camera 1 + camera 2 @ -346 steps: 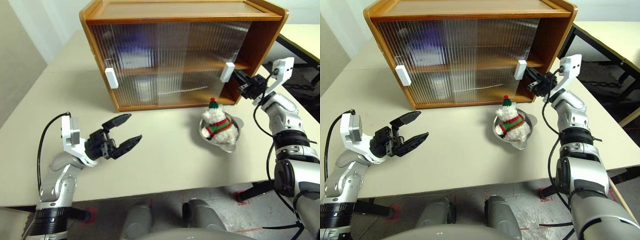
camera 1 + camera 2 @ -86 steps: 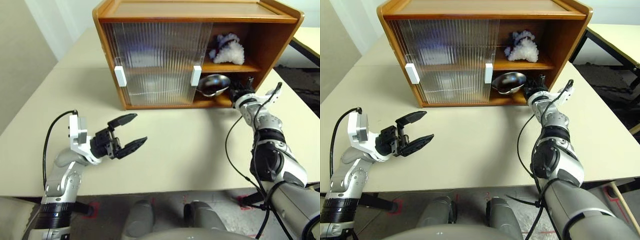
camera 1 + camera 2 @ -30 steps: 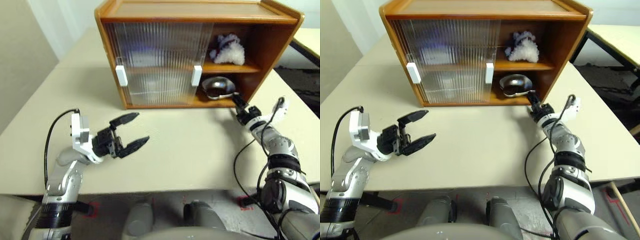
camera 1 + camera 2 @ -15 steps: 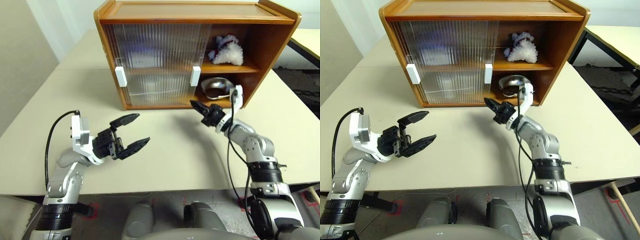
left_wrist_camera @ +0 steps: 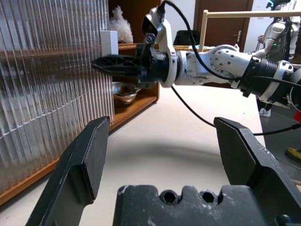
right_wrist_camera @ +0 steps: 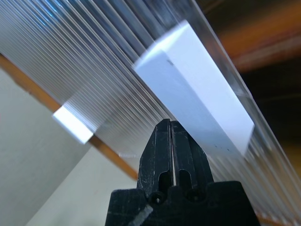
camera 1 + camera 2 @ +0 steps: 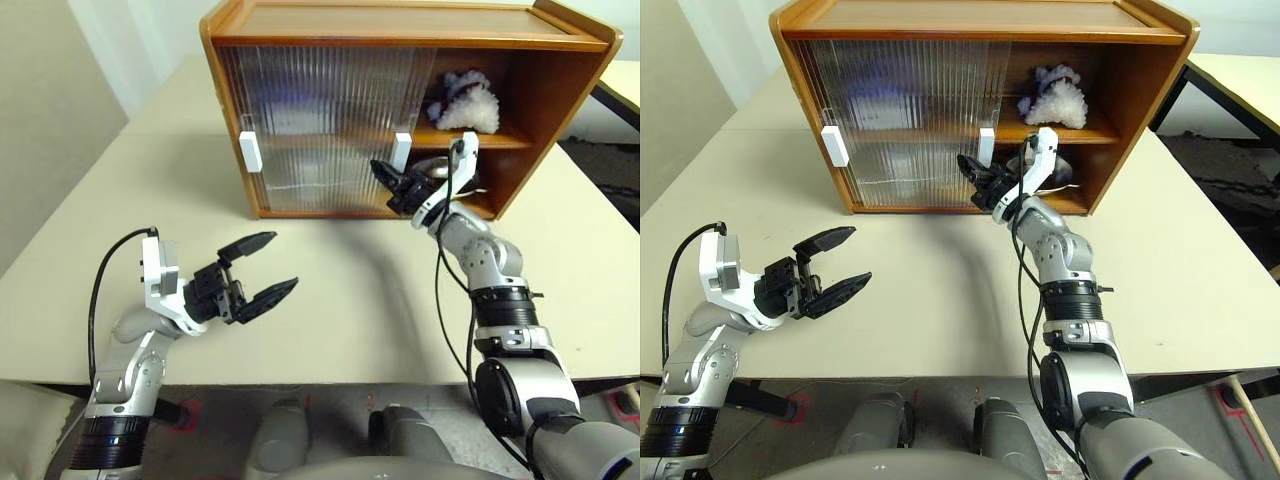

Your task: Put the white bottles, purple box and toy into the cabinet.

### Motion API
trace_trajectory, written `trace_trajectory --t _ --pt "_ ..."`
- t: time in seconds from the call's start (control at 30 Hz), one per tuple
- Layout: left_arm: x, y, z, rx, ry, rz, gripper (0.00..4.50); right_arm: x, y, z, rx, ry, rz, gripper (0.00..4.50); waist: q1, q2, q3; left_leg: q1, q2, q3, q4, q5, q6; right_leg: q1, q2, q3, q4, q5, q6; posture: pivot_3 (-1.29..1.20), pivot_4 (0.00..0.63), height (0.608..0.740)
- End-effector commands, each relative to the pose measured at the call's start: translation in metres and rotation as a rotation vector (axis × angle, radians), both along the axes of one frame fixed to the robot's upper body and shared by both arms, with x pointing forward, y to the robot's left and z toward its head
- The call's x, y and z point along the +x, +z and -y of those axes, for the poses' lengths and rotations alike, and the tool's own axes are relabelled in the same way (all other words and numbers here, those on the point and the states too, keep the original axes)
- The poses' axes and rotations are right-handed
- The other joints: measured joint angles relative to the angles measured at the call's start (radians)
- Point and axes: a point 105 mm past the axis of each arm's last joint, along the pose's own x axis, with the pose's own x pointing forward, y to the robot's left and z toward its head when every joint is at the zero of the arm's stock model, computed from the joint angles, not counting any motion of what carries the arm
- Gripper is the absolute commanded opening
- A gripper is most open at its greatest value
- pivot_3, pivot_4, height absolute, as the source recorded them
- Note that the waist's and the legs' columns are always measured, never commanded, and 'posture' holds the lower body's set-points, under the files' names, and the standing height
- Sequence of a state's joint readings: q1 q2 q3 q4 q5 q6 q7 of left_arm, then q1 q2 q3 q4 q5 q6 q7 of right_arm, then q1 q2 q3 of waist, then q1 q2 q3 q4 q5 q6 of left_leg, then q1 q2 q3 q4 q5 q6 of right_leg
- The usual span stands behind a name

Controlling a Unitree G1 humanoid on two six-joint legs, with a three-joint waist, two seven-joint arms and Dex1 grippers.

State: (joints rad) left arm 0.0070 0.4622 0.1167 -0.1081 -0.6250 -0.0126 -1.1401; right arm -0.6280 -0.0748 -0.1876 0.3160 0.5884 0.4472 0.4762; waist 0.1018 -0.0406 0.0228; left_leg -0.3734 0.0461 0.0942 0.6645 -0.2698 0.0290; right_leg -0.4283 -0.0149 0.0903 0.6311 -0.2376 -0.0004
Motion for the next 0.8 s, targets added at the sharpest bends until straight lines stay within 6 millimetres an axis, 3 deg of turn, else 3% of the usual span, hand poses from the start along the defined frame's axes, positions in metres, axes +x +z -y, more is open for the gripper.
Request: trace_trajectory --t 0.03,0.53,0.8 --pt "-0.001 0.001 0.003 0.018 -0.011 0.008 4.5 0.007 0.001 0.014 -0.022 -0.085 0.017 0.05 0.001 0.0 0.0 0.0 0.0 0.0 0.0 0.0 0.0 0.0 0.0 0.0 0.0 0.0 0.0 0.27 0.011 0.74" --pt "0.004 -0.002 0.005 0.014 -0.028 0.004 4.5 0.009 0.0 0.058 -0.038 -0.299 0.049 0.05 -0.003 0.0 0.0 0.001 0.0 0.001 0.002 0.0 0.0 0.001 -0.001 0.0 0.002 0.0 0.001 0.24 0.008 0.74" --pt "0.005 -0.002 0.006 0.013 -0.035 0.004 4.5 0.009 -0.013 0.084 -0.044 -0.412 0.016 0.05 -0.002 0.0 0.0 0.001 0.0 0.001 0.003 0.001 0.0 0.001 -0.002 0.0 0.004 -0.001 0.001 0.23 0.008 0.74"
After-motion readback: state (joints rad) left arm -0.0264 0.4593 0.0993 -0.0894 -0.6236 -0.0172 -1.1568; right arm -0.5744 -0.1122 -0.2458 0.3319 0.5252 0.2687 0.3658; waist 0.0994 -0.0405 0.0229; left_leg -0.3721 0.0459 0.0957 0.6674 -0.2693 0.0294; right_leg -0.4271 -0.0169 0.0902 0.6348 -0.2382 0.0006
